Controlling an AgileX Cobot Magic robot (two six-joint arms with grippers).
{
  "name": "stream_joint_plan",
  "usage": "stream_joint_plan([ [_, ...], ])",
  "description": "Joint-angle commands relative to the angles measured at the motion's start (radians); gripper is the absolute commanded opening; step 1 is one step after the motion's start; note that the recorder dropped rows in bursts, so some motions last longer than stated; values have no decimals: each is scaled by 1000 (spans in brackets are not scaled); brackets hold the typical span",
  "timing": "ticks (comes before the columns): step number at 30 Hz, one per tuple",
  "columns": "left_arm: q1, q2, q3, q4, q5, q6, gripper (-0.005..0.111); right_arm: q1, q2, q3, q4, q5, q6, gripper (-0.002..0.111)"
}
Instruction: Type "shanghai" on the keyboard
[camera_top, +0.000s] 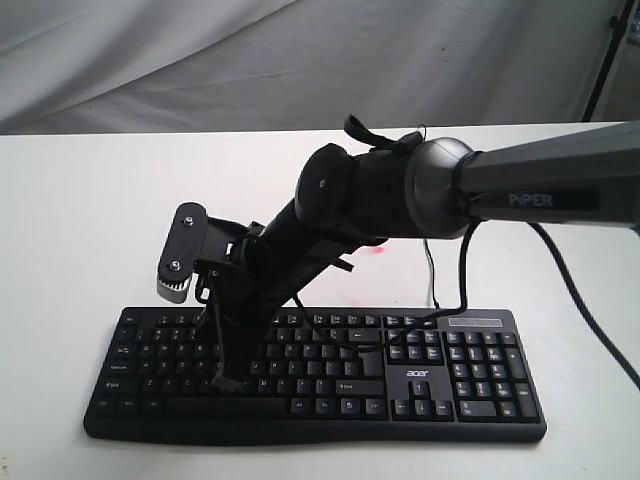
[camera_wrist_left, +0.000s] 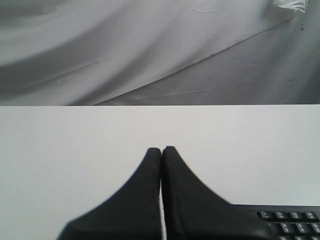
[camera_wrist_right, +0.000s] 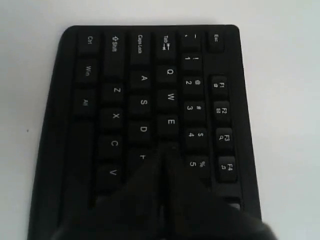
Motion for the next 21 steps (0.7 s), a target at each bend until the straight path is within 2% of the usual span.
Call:
stream_joint_plan([
  [1, -4, 3, 1, -4, 0, -1, 1, -3, -20, 38, -24, -15, 33, 0],
  [6, -4, 3, 1, -4, 0, -1, 1, -3, -49, 118, -22, -120, 14, 0],
  [21, -4, 3, 1, -4, 0, -1, 1, -3, -61, 146, 0, -116, 14, 0],
])
